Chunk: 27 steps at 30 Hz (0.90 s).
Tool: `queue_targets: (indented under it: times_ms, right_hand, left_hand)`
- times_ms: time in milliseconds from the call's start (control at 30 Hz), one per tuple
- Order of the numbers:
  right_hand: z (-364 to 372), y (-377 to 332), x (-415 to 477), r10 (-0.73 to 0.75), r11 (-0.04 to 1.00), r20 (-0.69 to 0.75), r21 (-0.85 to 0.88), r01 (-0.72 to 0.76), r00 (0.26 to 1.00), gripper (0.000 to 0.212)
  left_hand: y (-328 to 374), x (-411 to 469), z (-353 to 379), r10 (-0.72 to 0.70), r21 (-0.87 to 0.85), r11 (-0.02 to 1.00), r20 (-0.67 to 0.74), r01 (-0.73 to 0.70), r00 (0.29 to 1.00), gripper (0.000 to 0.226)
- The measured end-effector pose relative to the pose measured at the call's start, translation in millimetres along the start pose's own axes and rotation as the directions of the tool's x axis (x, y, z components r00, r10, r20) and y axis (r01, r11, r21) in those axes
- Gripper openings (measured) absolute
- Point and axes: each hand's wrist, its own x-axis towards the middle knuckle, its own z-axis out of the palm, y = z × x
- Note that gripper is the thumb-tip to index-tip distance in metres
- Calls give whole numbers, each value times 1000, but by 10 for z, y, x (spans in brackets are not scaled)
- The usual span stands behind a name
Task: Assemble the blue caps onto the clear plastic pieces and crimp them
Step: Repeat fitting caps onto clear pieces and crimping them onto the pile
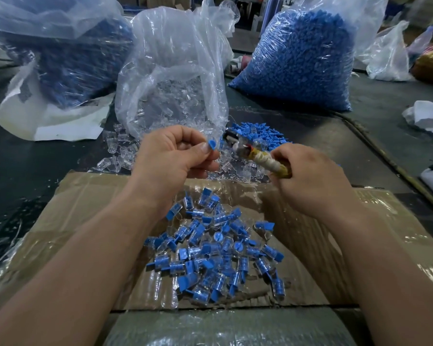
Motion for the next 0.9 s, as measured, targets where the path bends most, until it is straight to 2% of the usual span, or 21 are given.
queue_targets:
  times_ms: [133, 333, 700, 900]
  right_hand:
    - [38, -52, -15, -25, 990, 51, 138, 18, 998, 16]
    - [48, -96, -22, -72, 976, 109, 211, 47, 992, 23]
    - [40, -125, -25, -112, 968, 178, 242, 67, 978, 19]
    - [119, -149, 6, -101, 981, 146, 181, 74, 984, 18]
  left_hand:
    - [1, 1, 0, 19, 13, 1000, -10, -19, 1000, 15]
    - [-13, 4, 10, 51, 49, 998, -21, -50, 998, 17]
    - [-26, 12, -1, 72, 78, 995, -28, -69, 997, 17]
    - [-24, -14, 27, 120, 127, 985, -52, -113, 991, 21]
